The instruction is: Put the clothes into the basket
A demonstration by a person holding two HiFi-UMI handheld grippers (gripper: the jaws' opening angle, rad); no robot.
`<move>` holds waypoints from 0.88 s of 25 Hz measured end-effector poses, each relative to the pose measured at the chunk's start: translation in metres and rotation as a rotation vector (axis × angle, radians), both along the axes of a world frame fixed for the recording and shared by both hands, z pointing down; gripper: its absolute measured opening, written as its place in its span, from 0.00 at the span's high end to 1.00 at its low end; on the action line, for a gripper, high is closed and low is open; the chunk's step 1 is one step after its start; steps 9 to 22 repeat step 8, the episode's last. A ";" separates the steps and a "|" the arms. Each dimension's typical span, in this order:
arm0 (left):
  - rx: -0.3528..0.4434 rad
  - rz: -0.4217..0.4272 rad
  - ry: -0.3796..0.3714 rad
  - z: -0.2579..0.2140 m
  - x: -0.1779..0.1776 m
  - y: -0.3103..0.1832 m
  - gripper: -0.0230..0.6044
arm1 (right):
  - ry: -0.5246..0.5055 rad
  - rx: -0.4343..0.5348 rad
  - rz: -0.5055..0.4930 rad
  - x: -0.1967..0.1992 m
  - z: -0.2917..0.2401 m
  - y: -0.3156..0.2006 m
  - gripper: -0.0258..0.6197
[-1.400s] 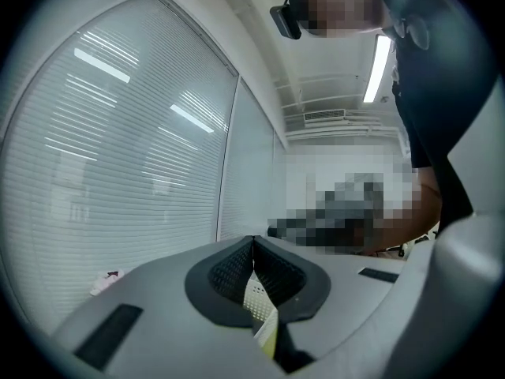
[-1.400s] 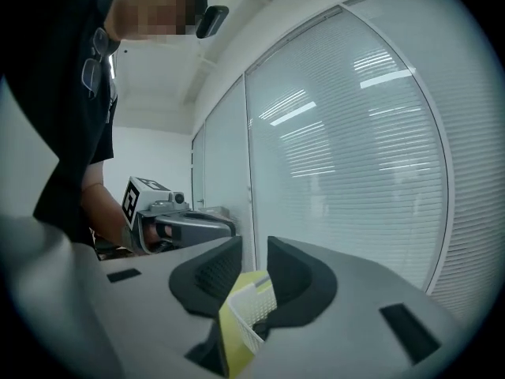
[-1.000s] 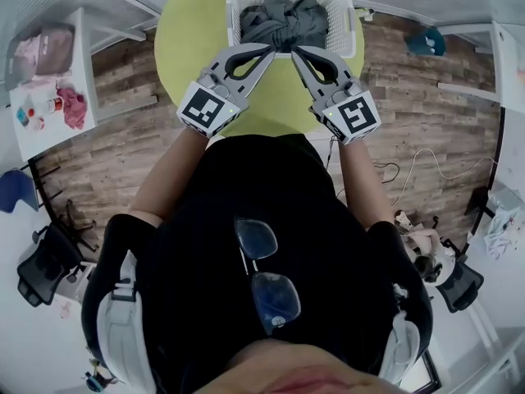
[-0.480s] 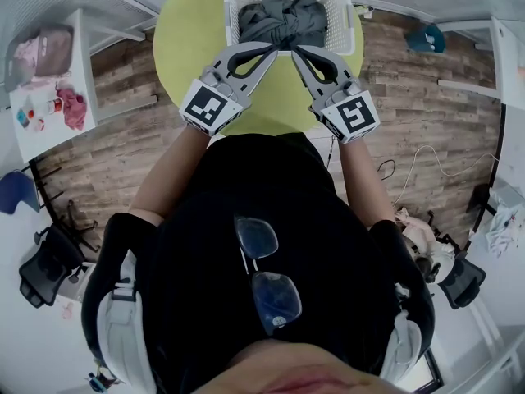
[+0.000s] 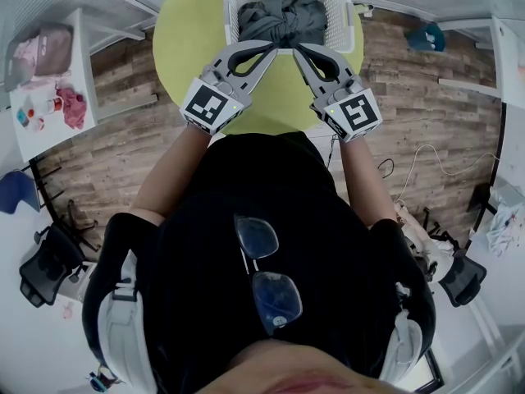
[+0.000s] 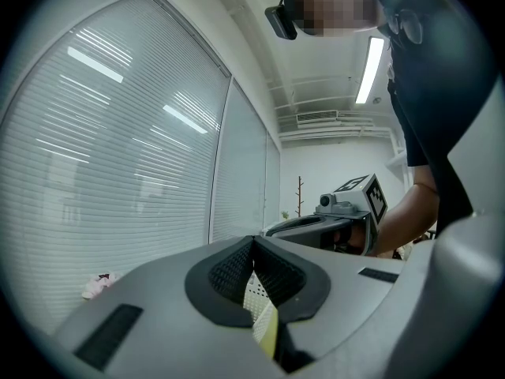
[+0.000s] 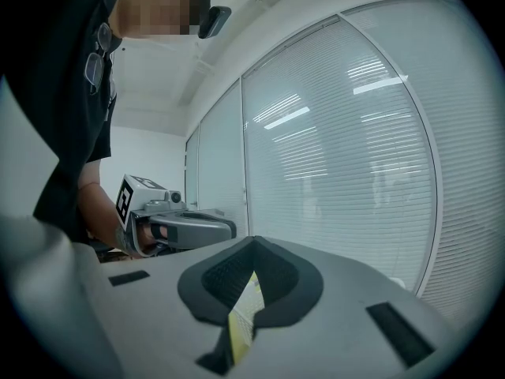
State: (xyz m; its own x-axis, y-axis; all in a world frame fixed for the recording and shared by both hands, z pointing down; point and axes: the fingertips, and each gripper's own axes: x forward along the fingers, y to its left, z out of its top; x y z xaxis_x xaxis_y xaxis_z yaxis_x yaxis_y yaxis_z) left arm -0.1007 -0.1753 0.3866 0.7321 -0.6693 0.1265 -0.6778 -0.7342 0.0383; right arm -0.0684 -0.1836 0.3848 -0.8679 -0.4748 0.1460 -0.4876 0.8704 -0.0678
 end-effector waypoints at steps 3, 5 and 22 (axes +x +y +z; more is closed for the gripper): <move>-0.002 0.000 0.001 0.000 0.001 0.001 0.95 | -0.009 0.001 -0.003 0.002 0.001 0.002 0.92; -0.014 0.003 -0.006 0.003 0.001 0.003 0.95 | -0.010 0.002 -0.003 0.003 0.001 0.002 0.92; -0.006 0.000 -0.005 0.002 0.002 0.003 0.95 | -0.003 -0.002 -0.005 0.004 0.002 0.004 0.92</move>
